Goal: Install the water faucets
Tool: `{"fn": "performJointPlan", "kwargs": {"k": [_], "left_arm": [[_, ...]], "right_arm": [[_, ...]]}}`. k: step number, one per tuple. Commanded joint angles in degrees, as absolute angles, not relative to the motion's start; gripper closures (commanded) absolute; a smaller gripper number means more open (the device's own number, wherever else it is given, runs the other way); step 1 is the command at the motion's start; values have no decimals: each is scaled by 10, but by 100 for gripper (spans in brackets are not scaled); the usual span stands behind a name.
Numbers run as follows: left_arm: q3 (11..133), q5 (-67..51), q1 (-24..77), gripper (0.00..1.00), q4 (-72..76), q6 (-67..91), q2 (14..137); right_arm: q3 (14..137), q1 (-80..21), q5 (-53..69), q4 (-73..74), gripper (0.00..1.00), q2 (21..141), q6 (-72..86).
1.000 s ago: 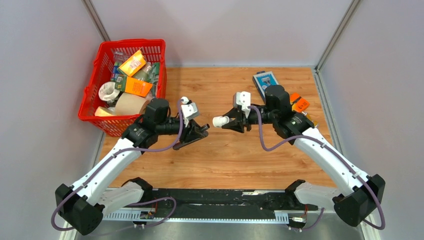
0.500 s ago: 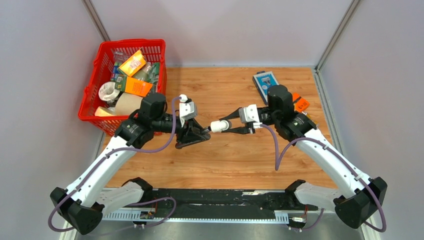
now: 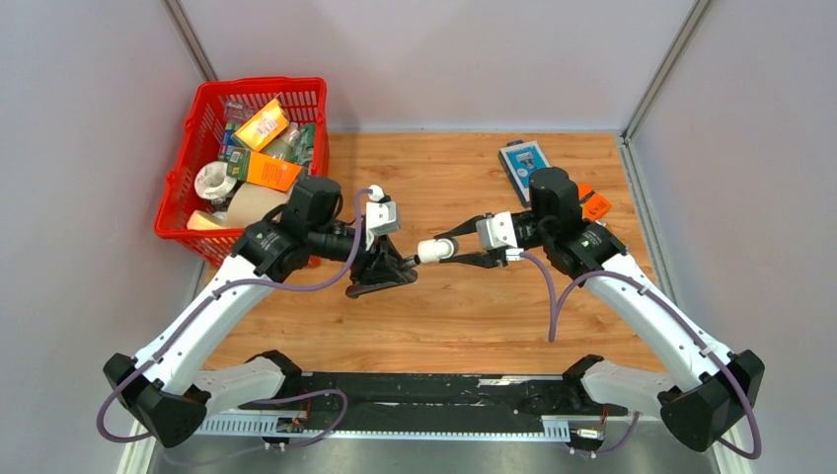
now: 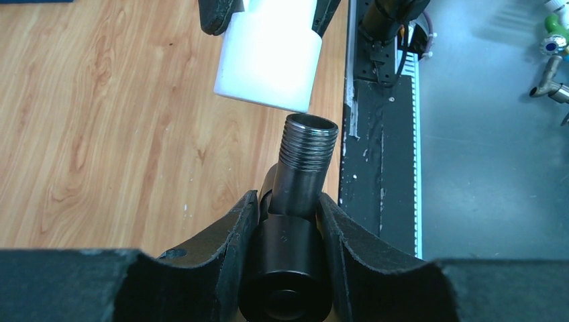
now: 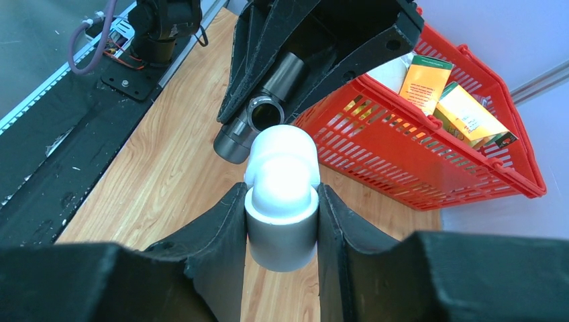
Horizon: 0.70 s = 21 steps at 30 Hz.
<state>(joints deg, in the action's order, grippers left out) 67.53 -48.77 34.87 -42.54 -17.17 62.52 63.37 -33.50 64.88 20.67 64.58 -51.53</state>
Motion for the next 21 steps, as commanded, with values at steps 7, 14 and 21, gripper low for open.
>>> {"fn": "performJointPlan", "kwargs": {"k": [7, 14, 21], "left_arm": [[640, -316, 375, 100, -267, -171, 567], [632, -318, 386, 100, -257, -177, 562], [656, -349, 400, 100, -277, -179, 577]], "right_arm": [[664, -340, 688, 179, 100, 633, -479], [650, -340, 666, 173, 100, 620, -505], [654, -341, 666, 168, 100, 631, -521]]}}
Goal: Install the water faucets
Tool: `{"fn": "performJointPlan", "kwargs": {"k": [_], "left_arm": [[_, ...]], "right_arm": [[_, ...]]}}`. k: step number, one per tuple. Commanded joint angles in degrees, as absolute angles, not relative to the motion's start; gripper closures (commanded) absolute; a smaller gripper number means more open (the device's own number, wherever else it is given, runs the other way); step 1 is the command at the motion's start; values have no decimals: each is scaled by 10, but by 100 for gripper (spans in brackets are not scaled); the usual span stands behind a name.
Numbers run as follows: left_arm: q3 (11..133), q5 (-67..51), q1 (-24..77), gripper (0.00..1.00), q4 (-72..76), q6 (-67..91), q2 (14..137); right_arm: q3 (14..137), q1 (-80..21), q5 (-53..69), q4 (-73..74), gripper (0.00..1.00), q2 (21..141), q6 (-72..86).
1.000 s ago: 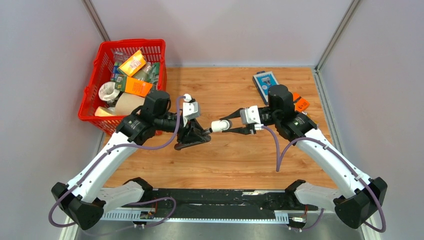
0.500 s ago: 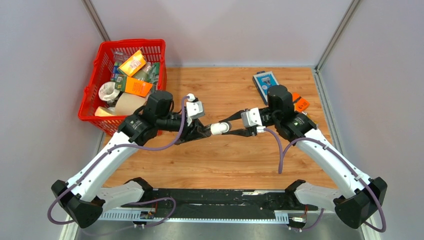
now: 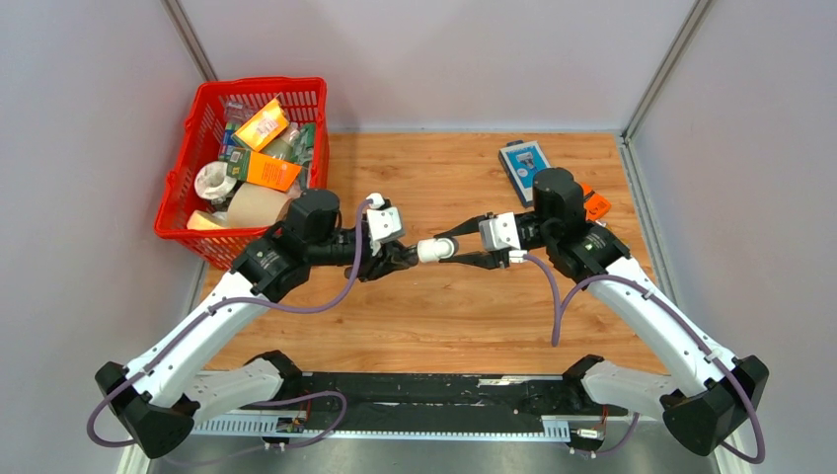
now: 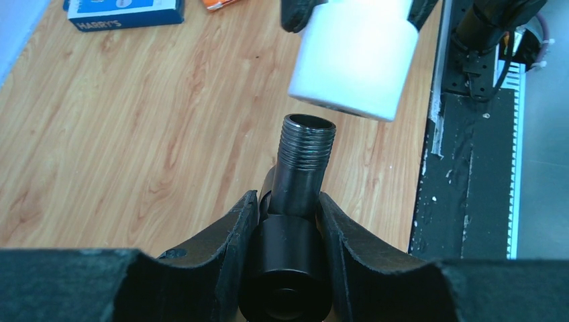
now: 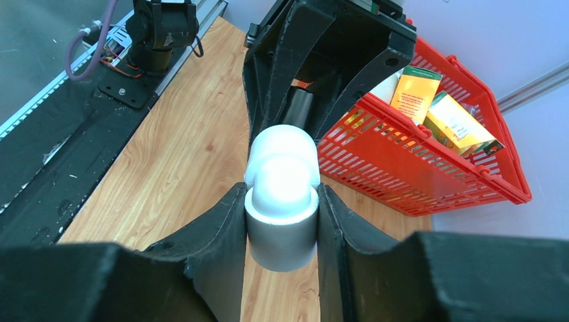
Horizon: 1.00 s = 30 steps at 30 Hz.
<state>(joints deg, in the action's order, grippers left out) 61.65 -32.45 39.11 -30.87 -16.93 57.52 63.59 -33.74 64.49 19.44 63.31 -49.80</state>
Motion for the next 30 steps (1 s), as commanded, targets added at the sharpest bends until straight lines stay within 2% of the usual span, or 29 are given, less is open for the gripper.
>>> {"fn": "performJointPlan", "kwargs": {"k": [1, 17, 30], "left_arm": [[657, -352, 403, 100, -279, -181, 582], [706, -374, 408, 100, -352, -217, 592], [742, -346, 410, 100, -381, -216, 627]], "right_arm": [[653, -341, 668, 168, 100, 632, -521], [622, -341, 637, 176, 100, 650, -528], [626, -344, 675, 187, 100, 655, -540]]}}
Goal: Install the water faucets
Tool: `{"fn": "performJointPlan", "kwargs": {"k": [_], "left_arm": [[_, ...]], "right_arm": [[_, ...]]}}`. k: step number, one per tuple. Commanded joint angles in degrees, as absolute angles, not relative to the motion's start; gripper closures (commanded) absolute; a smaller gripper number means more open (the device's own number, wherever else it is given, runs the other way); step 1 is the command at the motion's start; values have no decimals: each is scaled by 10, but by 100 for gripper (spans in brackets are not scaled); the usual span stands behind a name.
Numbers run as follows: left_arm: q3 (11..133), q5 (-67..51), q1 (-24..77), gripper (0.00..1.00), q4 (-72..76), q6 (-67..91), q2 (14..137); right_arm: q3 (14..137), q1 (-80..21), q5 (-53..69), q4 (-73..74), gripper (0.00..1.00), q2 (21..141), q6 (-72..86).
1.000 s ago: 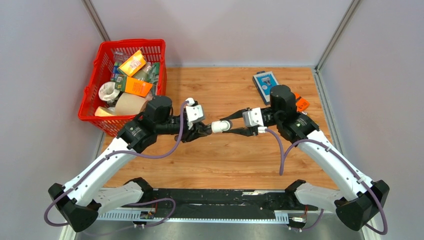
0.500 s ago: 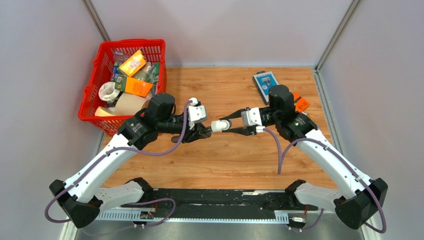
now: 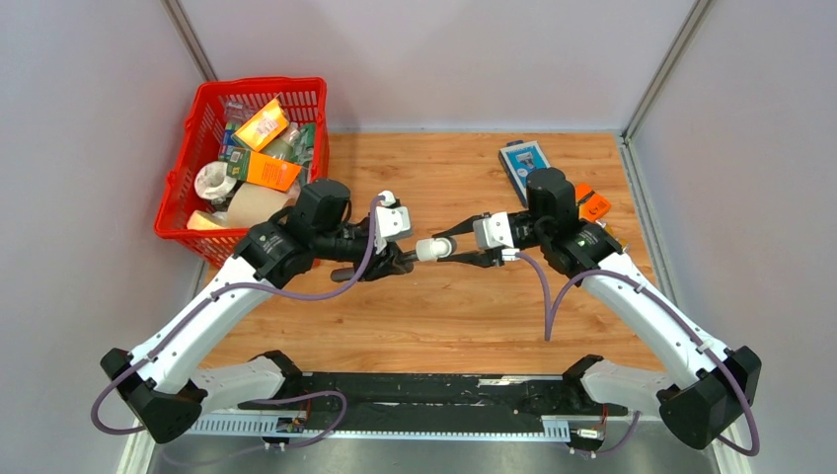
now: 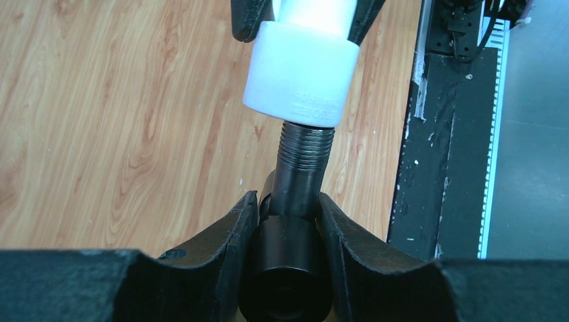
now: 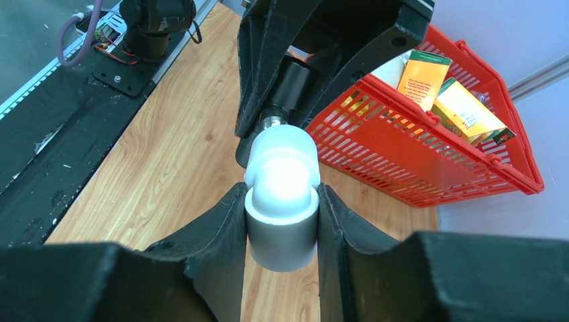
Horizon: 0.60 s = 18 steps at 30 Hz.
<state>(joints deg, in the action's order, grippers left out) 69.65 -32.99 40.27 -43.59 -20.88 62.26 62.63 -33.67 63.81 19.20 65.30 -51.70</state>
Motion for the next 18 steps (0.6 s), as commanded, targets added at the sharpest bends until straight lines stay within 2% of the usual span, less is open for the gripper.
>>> {"fn": "performJointPlan", "kwargs": {"k": [1, 18], "left_arm": [[744, -343, 410, 100, -382, -216, 630], [756, -324, 417, 100, -380, -212, 626]], "right_arm": [[626, -344, 677, 187, 100, 655, -541], [627, -349, 680, 207, 100, 671, -551]]}}
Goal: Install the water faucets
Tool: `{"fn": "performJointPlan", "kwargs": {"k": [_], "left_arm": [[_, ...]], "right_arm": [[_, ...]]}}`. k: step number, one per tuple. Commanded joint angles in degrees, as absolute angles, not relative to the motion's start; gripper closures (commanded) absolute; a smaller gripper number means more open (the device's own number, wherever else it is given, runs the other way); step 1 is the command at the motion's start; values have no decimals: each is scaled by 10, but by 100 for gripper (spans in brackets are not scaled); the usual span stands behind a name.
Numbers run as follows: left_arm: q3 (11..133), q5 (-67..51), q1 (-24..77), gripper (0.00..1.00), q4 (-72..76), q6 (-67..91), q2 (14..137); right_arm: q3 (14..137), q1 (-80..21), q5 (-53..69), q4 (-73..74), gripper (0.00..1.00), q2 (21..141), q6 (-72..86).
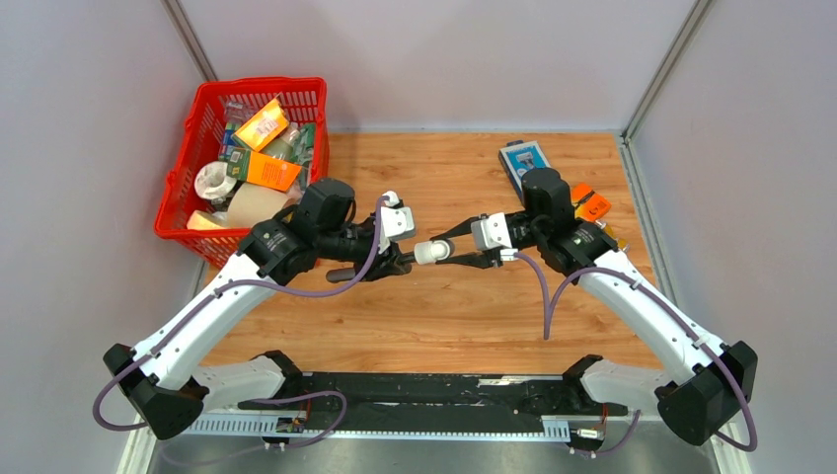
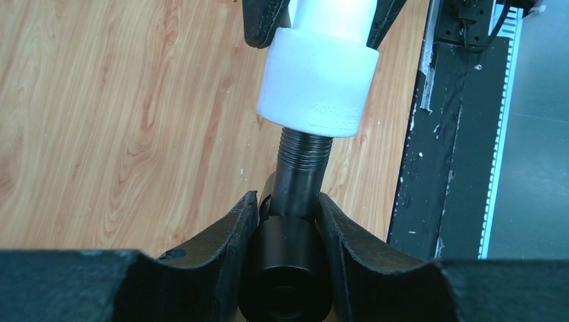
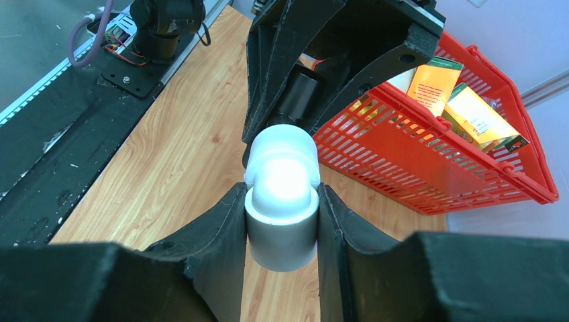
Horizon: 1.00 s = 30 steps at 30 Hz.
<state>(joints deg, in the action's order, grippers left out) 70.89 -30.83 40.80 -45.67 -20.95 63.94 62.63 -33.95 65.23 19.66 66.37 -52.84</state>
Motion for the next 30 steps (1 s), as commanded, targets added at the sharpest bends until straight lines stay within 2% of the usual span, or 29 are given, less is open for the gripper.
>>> {"fn": "performJointPlan", "kwargs": {"k": [1, 7, 16, 25, 30], "left_arm": [[756, -323, 417, 100, -381, -209, 627], [744, -335, 417, 100, -358, -200, 623], [710, -289, 417, 100, -308, -197, 582], [673, -352, 417, 100, -287, -229, 561], [649, -350, 420, 100, -247, -222, 553]], "right_arm": [[627, -349, 687, 206, 100, 671, -552], [624, -350, 691, 207, 100, 672, -555], [621, -349, 691, 207, 100, 671, -549], [637, -348, 706, 207, 100, 685, -540], [643, -348, 720, 206, 100, 695, -529]]}}
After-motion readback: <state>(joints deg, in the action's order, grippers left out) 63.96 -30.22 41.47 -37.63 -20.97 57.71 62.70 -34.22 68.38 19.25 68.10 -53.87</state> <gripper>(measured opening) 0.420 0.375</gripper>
